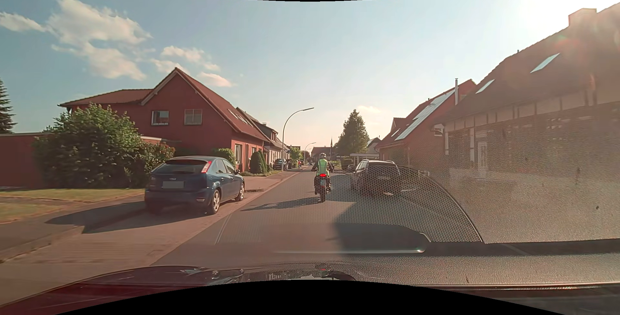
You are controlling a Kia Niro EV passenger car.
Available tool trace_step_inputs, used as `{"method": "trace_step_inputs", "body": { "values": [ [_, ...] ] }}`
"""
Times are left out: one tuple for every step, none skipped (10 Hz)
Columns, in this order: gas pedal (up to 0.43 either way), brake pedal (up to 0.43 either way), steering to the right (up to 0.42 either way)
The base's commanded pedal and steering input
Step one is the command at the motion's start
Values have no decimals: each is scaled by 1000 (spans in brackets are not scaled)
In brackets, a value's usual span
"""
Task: Follow the waypoints while adhering to traffic rules and regulations
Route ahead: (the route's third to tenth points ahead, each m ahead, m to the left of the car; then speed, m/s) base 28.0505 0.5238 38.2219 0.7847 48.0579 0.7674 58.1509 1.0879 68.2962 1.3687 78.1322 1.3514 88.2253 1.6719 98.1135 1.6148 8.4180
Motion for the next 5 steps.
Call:
{"method": "trace_step_inputs", "body": {
  "values": [
    [138,0,0],
    [138,0,0],
    [150,0,0],
    [150,0,1],
    [150,0,0]
  ]
}}
